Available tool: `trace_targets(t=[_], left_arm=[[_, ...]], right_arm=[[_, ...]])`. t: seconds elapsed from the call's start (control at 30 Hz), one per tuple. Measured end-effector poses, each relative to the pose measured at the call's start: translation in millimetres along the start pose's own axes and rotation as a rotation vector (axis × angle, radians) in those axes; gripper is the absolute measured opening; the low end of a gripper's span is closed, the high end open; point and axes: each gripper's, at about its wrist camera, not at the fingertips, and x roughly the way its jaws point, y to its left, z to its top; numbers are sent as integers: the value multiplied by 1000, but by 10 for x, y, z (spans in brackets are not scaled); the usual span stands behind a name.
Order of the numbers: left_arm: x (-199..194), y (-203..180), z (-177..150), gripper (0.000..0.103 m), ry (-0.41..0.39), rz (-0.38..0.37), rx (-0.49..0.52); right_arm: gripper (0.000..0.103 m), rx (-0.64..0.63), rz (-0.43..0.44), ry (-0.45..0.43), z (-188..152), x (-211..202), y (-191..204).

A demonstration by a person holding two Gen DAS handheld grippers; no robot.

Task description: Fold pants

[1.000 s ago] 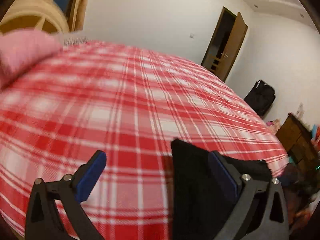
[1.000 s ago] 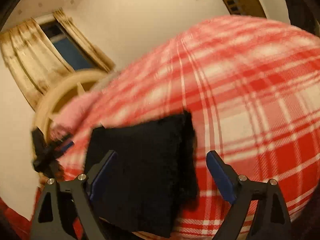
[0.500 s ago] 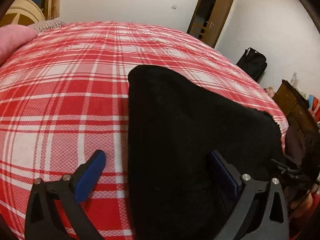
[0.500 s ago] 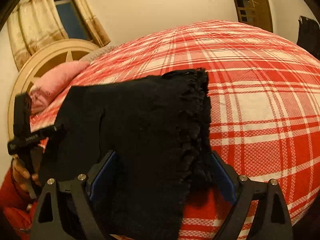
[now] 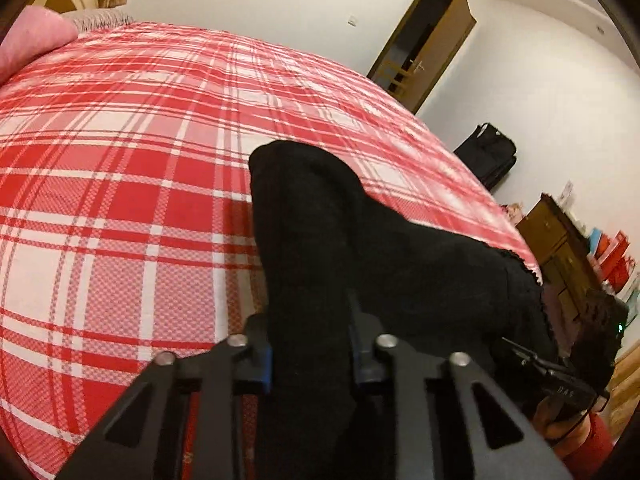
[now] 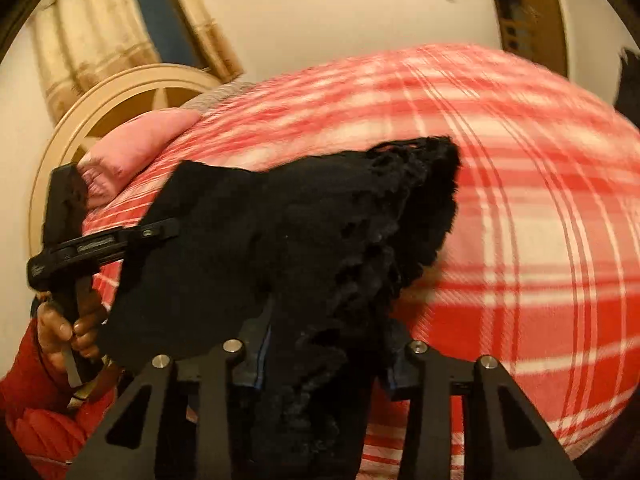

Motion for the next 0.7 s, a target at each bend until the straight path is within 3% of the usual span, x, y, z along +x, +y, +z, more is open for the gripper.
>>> trace_targets(t=[0.17,0.27,0.4,0.5,0.57,0.63,0.7], left_arm=[[-339,-20,186,19,-83,-40,-19],[-661,72,413,19,-176,0,-10],[-985,451,710,19,-252,42,-56],[-1120,747,884,19,-299,145,-69],[-1067,995,984,20,-306,230,-73],[-933,1239,1014,20,-265,271,-113],[-751,1586,954,22,-198,288,-168]], right_arm=[[41,-115,71,-56,409,-34,379],[40,-149,145,-98,775,67,540],[40,-206,239,-107,1348,563,804],[40,-271,276,-61,1686,1185,1058],[41,-212,336,60,1772,1692,1130],[41,-126,366,165,1691,2033,1151],[41,-109,334,223,1496,2202,1208]])
